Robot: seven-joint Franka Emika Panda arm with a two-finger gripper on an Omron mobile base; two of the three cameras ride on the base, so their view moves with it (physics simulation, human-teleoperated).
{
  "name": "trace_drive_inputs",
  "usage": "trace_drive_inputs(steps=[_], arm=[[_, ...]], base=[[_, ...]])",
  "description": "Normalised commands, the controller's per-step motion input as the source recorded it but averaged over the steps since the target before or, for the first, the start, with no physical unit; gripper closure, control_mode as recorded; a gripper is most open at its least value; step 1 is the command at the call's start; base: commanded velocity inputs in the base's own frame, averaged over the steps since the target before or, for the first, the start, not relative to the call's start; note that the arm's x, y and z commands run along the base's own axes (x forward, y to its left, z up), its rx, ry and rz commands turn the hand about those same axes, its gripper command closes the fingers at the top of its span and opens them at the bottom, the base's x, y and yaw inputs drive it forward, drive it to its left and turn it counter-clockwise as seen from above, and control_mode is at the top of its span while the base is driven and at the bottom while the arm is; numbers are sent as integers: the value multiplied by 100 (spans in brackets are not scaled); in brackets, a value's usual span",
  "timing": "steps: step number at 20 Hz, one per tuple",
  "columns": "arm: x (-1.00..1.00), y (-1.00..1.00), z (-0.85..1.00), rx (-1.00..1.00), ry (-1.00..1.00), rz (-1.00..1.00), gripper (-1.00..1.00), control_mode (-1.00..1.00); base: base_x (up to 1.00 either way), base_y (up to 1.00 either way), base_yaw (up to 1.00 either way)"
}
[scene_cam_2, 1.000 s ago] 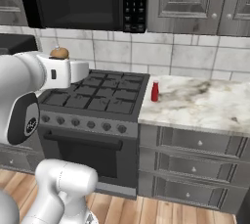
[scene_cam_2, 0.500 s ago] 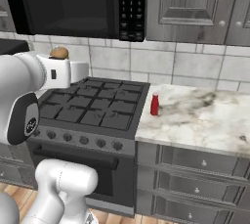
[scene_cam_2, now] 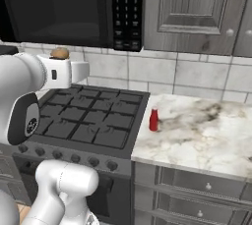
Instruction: Take 2 condiments from the cabinet and move them on the counter near the stove.Make sure the condiments are lined up with each other, next to each other.
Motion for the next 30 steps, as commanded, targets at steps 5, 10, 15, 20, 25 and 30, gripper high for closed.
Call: trace_drive_inputs(steps=[5,10,15,20,25,30], arm=[[0,0,0,0,0,0,100,100],[0,0,0,0,0,0,100,100],[0,0,0,0,0,0,100,100],[0,0,0,0,0,0,100,100],[0,0,0,0,0,0,100,100],[0,0,0,0,0,0,100,100]], base=[[50,0,1],[47,0,1],[41,0,1],[9,0,0],[0,0,0],[0,0,0]])
